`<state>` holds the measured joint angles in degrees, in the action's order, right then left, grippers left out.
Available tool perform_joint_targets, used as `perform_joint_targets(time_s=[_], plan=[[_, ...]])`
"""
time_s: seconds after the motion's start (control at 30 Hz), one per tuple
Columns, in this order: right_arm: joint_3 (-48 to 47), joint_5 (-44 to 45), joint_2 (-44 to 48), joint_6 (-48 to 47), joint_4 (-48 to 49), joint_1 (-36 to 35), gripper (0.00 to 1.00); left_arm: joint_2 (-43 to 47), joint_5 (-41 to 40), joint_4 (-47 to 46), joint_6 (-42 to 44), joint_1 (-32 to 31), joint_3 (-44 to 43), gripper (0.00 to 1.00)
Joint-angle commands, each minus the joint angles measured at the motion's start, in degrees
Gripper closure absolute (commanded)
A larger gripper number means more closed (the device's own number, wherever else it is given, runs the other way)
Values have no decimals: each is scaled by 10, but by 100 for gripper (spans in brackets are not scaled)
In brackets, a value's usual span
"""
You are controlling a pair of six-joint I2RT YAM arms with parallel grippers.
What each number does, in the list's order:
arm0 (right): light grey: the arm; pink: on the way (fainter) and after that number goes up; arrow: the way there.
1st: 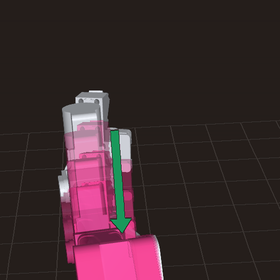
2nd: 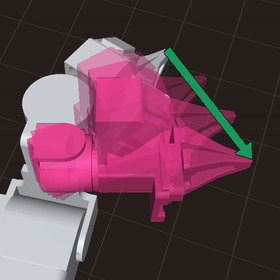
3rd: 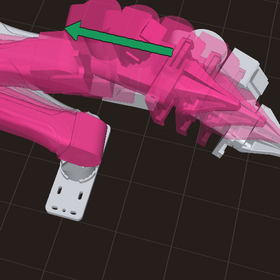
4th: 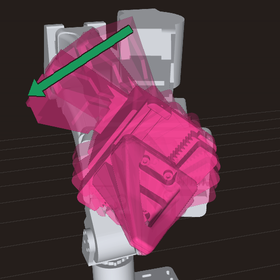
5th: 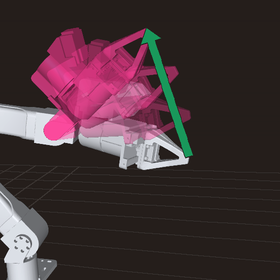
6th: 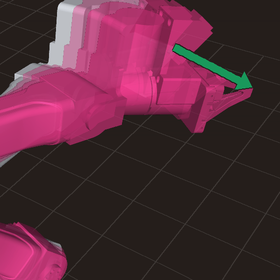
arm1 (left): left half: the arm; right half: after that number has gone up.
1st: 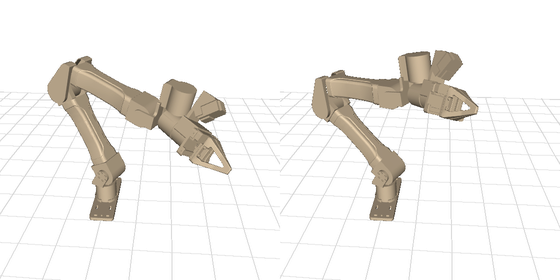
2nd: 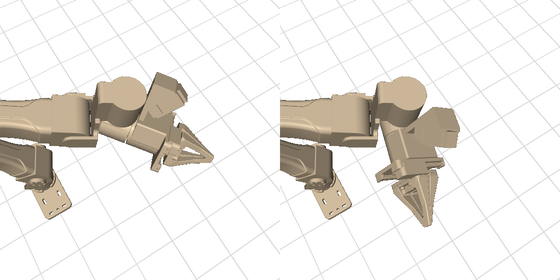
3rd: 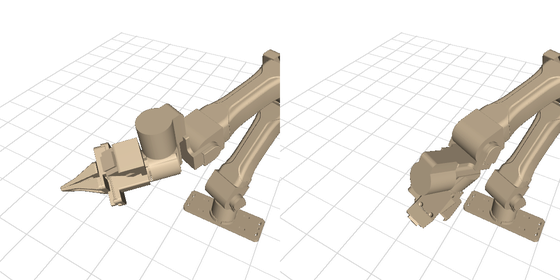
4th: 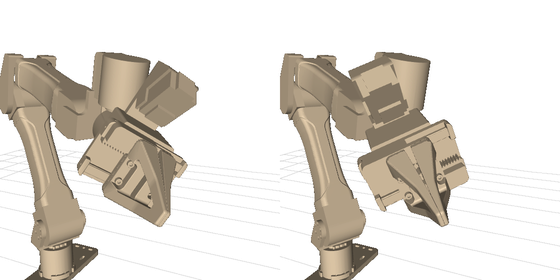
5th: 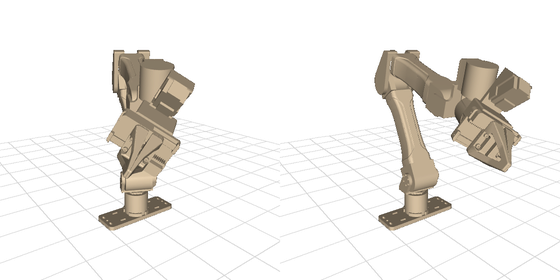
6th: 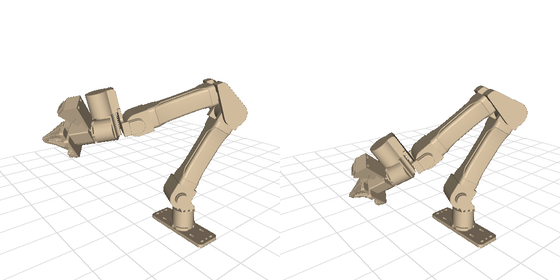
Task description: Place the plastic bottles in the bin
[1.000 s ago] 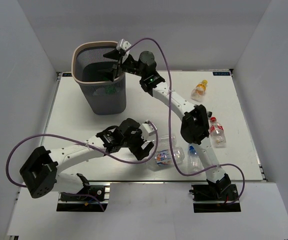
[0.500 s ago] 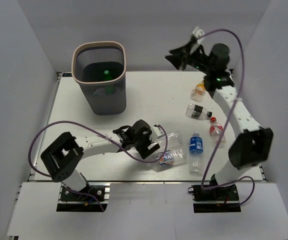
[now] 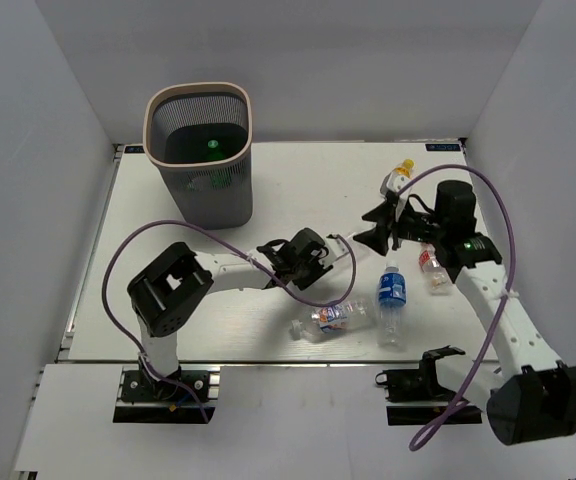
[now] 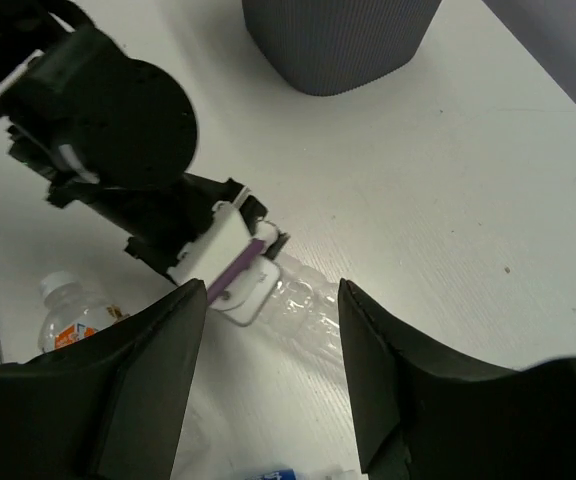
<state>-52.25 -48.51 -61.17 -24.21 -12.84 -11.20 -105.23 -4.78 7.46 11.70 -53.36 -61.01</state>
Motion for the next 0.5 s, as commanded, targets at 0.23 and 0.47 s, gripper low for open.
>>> perform_joint_targets(time_s=[0.23,0.47], plan=[[-7,6,75,-109,-169,21,68,81,-39,46,-7,12,-50,100],[0,25,120,-182,-229,48,60,155,-131,56,-1,34,-148,100]])
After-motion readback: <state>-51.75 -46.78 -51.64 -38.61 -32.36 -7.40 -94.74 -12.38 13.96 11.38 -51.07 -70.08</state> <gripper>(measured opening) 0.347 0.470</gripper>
